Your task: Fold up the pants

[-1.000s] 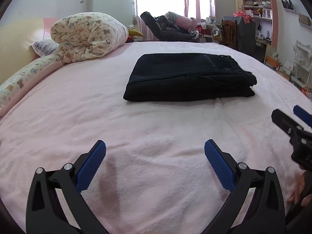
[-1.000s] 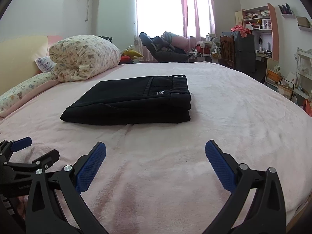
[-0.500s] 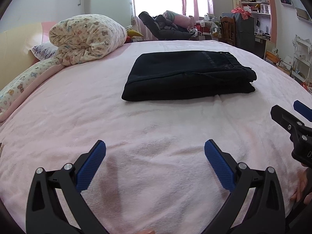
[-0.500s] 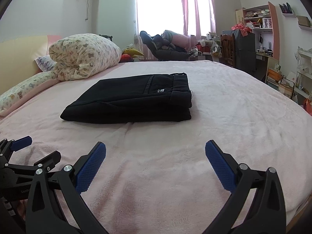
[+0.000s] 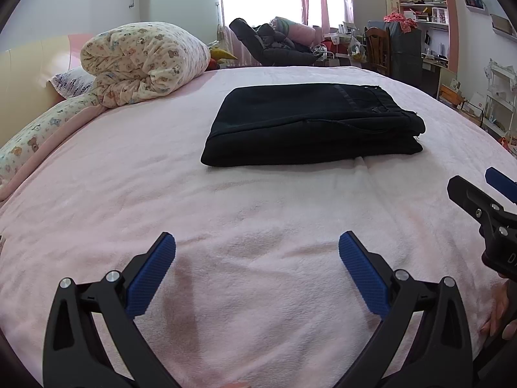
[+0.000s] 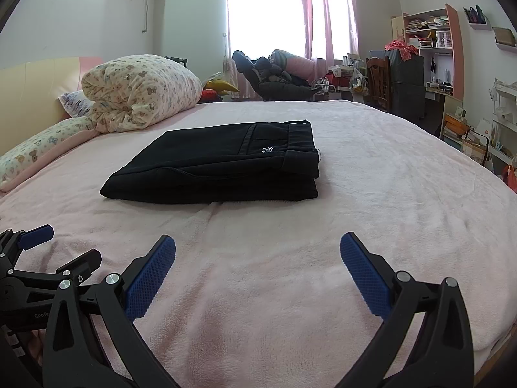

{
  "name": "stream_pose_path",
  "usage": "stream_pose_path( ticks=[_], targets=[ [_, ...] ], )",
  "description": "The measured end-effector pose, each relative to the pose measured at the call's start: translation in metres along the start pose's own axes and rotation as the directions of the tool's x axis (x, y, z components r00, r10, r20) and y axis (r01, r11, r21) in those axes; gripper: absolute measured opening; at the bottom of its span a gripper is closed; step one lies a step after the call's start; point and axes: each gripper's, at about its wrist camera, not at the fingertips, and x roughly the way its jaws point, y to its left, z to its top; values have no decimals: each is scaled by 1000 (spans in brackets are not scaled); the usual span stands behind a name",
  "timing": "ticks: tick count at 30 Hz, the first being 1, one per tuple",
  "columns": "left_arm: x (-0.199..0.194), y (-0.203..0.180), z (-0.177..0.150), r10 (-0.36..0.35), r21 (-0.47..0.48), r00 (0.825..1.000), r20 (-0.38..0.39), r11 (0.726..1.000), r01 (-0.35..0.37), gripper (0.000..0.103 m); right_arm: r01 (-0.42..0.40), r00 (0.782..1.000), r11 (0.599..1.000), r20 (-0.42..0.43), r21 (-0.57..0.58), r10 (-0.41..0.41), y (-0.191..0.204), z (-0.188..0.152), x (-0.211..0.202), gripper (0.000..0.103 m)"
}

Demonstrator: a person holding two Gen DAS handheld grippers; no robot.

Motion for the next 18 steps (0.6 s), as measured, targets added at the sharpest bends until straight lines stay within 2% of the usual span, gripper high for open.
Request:
stream_pose_path(
  ticks=[18],
  targets=[
    [0, 0, 0, 0, 4, 1000, 1, 1000, 0, 101, 0, 1000, 1000, 0, -1, 0, 0, 0, 0, 102]
  ],
)
